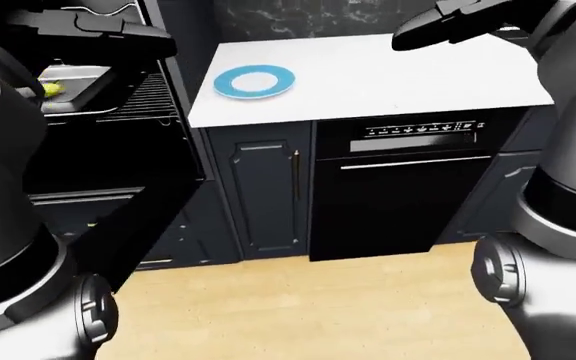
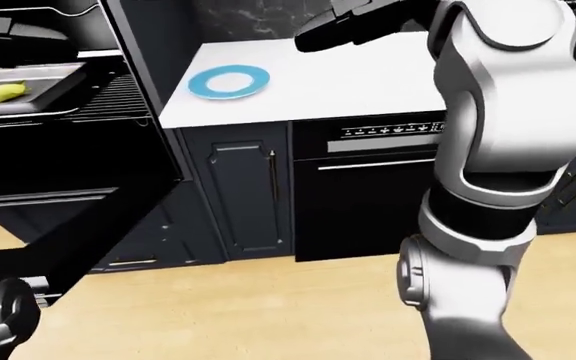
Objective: Pick the corn from the top rack in the oven and place it on the plate on the counter.
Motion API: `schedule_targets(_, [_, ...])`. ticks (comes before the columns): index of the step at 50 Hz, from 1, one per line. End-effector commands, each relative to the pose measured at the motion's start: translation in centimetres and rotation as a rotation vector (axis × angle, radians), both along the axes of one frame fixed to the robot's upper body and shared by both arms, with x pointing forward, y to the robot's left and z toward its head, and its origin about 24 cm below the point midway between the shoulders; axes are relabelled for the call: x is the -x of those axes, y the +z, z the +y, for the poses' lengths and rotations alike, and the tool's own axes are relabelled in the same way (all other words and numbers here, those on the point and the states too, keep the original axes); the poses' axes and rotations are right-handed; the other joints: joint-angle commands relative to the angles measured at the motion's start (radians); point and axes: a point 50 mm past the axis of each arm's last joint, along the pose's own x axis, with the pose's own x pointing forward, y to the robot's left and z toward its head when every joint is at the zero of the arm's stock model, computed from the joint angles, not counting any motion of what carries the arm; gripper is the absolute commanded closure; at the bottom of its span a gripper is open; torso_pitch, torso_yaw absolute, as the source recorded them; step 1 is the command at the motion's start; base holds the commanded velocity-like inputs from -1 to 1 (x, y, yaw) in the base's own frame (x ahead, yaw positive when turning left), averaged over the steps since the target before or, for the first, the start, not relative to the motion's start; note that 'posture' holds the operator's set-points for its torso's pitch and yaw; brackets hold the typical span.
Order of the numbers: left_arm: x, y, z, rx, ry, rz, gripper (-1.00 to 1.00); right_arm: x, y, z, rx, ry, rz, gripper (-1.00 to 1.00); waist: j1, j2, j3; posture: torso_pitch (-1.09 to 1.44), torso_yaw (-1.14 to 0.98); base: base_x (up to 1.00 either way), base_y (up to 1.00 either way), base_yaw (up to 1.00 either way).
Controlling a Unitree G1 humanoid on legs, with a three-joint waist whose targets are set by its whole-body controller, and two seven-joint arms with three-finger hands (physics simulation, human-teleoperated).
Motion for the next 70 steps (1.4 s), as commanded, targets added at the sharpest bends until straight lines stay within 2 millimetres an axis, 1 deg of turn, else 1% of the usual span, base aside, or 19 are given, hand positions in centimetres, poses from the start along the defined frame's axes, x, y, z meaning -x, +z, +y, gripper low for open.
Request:
schedule_targets(1, [0.5, 1.0, 0.4, 0.006, 0.020, -0.049, -1.00, 0.6, 1.1, 0.3, 0.009, 0.011, -0.056, -1.00, 0.004, 0.003, -0.018, 0.00, 0.00, 0.43, 0.00, 0.00])
schedule_targets(3, [0.6, 0.9, 0.2, 0.003, 0.016, -0.049, -1.00, 0.6, 1.1, 0.4, 0.011, 0.016, -0.056, -1.00, 0.000, 0.060, -0.041, 0.00, 0.00, 0.43, 0.00, 0.00])
schedule_targets(4, [0.6, 0.9, 0.3, 0.000, 0.021, -0.051, -1.00, 0.6, 1.1, 0.4, 0.013, 0.018, -0.054, -1.00, 0.006, 0.040, -0.028, 0.00, 0.00, 0.43, 0.00, 0.00])
schedule_targets(6, [0.6, 1.0, 0.3, 0.005, 0.023, -0.052, -1.00, 0.6, 1.0, 0.4, 0.009, 0.014, -0.053, -1.00, 0.002, 0.058, -0.008, 0.00, 0.00, 0.43, 0.00, 0.00])
schedule_targets(8, [0.5, 0.9, 0.3, 0.003, 0.022, -0.050, -1.00, 0.3, 0.8, 0.2, 0.003, -0.004, -0.044, -1.00, 0.008, 0.045, -0.017, 0.00, 0.00, 0.39, 0.00, 0.00])
schedule_targets(9, [0.5, 0.9, 0.4, 0.003, 0.026, -0.051, -1.00, 0.2, 0.4, 0.2, 0.017, -0.010, -0.023, -1.00, 0.007, 0.040, 0.009, 0.00, 0.00, 0.00, 0.00, 0.00])
schedule_targets(13, [0.6, 0.8, 0.5, 0.005, 0.028, -0.053, -1.00, 0.3, 0.6, 0.5, 0.051, -0.016, -0.034, -1.00, 0.001, 0.010, 0.019, 0.00, 0.00, 0.00, 0.00, 0.00])
schedule_targets(17, [0.6, 0.8, 0.6, -0.001, 0.034, -0.054, -1.00, 0.4, 1.0, 0.5, 0.054, -0.018, -0.051, -1.00, 0.018, -0.073, -0.047, 0.00, 0.00, 0.00, 0.00, 0.54])
schedule_targets(18, [0.6, 0.8, 0.6, -0.002, 0.034, -0.055, -1.00, 0.5, 1.1, 0.5, 0.062, -0.019, -0.052, -1.00, 0.017, -0.044, -0.037, 0.00, 0.00, 0.00, 0.00, 0.72])
schedule_targets(20, [0.6, 0.9, 0.5, -0.003, 0.036, -0.057, -1.00, 0.6, 1.2, 0.5, 0.060, -0.018, -0.057, -1.00, 0.020, -0.067, -0.021, 0.00, 0.00, 0.00, 0.00, 0.73])
schedule_targets(27, [0.7, 1.3, 0.4, -0.010, 0.040, -0.064, -1.00, 0.6, 1.1, 0.5, 0.056, -0.004, -0.059, -1.00, 0.026, -0.018, -0.020, 0.00, 0.00, 0.00, 0.00, 0.73])
schedule_targets(29, [0.7, 1.3, 0.4, -0.014, 0.042, -0.063, -1.00, 0.6, 1.0, 0.3, 0.059, -0.009, -0.059, -1.00, 0.028, 0.016, -0.023, 0.00, 0.00, 0.00, 0.00, 0.74])
schedule_targets(31, [0.8, 1.2, 0.4, -0.012, 0.043, -0.064, -1.00, 0.7, 1.0, 0.4, 0.057, -0.006, -0.059, -1.00, 0.031, 0.086, -0.046, 0.00, 0.00, 0.00, 0.00, 0.74])
schedule_targets(40, [1.1, 1.1, 0.9, -0.015, 0.058, -0.068, -1.00, 0.8, 1.2, 0.8, 0.064, 0.007, -0.063, -1.00, 0.030, -0.019, -0.029, 0.00, 0.00, 0.00, 0.00, 0.73])
schedule_targets(44, [1.2, 1.0, 1.0, -0.014, 0.064, -0.067, -1.00, 0.7, 1.3, 0.9, 0.070, 0.008, -0.066, -1.00, 0.029, -0.104, -0.047, 0.00, 0.00, 0.00, 0.00, 0.73])
schedule_targets(53, [1.1, 0.9, 1.1, -0.018, 0.070, -0.070, -1.00, 1.1, 1.6, 1.2, 0.081, 0.016, -0.082, -1.00, 0.036, -0.039, -0.027, 0.00, 0.00, 0.00, 0.00, 0.74])
schedule_targets(57, [1.1, 1.1, 1.1, -0.016, 0.071, -0.074, -1.00, 1.4, 1.9, 1.5, 0.091, 0.024, -0.092, -1.00, 0.028, 0.020, -0.029, 0.00, 0.00, 0.00, 0.00, 0.74])
schedule_targets(59, [1.0, 1.1, 1.1, -0.016, 0.068, -0.074, -1.00, 1.6, 2.3, 1.5, 0.094, 0.024, -0.104, -1.00, 0.024, 0.078, -0.045, 0.00, 0.00, 0.00, 0.00, 0.73])
schedule_targets(70, [1.2, 1.0, 1.4, -0.020, 0.081, -0.081, -1.00, 1.6, 2.1, 2.3, 0.108, 0.061, -0.105, -1.00, 0.026, -0.035, -0.017, 0.00, 0.00, 0.00, 0.00, 0.74])
